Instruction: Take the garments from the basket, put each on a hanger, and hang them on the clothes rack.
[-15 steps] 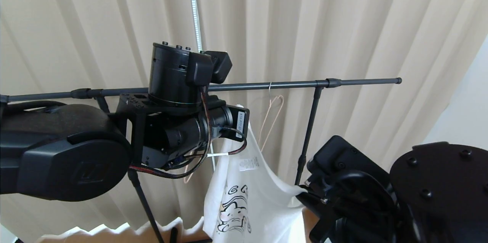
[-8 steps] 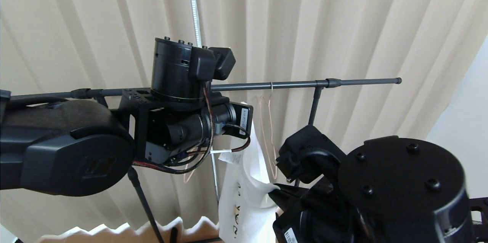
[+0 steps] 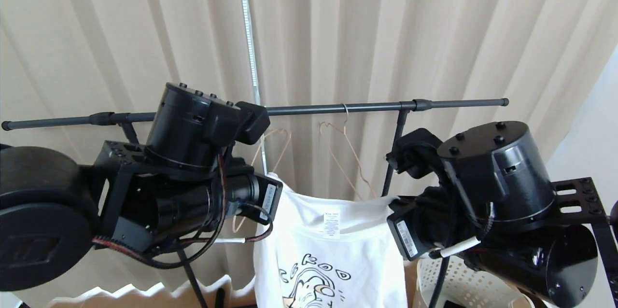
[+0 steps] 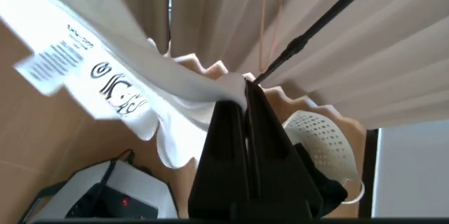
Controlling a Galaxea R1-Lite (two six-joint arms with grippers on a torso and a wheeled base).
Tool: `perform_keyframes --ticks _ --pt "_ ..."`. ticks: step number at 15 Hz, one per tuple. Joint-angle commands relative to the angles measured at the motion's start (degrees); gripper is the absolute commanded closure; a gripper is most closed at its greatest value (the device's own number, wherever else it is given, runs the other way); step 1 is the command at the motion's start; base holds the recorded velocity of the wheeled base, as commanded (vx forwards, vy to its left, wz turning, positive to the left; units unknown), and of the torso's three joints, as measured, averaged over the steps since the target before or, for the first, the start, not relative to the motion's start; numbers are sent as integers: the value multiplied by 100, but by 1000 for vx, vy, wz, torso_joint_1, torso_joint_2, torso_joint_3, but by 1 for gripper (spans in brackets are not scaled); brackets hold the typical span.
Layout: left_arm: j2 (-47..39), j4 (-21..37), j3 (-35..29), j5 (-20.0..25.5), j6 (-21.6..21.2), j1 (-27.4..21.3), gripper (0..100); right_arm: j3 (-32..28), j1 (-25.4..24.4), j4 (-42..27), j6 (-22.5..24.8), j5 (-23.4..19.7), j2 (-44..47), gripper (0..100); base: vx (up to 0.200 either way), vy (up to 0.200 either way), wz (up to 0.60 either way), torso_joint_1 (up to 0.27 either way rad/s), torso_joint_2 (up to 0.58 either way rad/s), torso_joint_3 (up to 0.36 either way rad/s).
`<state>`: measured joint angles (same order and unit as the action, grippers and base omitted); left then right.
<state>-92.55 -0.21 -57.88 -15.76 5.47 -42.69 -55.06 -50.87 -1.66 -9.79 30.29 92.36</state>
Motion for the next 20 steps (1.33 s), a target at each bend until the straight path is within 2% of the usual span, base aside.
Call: perform_keyframes --ticks 1,4,5,6,7,8,10,13,17,20 --pt "369 47 620 -15 -2 -275 100 -233 174 254 -181 3 301 100 0 0 0 0 0 0" --pt "440 12 1288 3 15 -969 100 -567 139 667 -796 82 714 100 0 0 0 0 0 0" --pt "448 3 1385 12 24 -1101 100 -672 139 667 -955 100 784 100 0 0 0 0 0 0" --pt "440 12 1455 56 59 -1347 100 -936 130 667 -1368 117 907 100 0 0 0 0 0 0" --pt "431 12 1473 56 59 -1400 100 -1015 113 676 -1500 126 951 100 0 0 0 0 0 0" --pt "369 -23 1429 82 217 -1558 100 -1191 16 684 -1763 187 1065 100 0 0 0 0 0 0" --pt "211 -129 1262 91 604 -1734 100 -1384 7 684 -2001 328 1171 100 0 0 0 0 0 0" --pt "18 -445 1060 91 903 -1760 100 -1402 16 684 -2062 328 1197 100 0 0 0 0 0 0" --pt "35 -454 1077 91 1017 -1795 100 -1402 16 684 -2062 346 1197 100 0 0 0 0 0 0" --pt "53 -428 1191 56 1000 -1637 100 -1375 174 649 -2001 583 1092 100 0 0 0 0 0 0"
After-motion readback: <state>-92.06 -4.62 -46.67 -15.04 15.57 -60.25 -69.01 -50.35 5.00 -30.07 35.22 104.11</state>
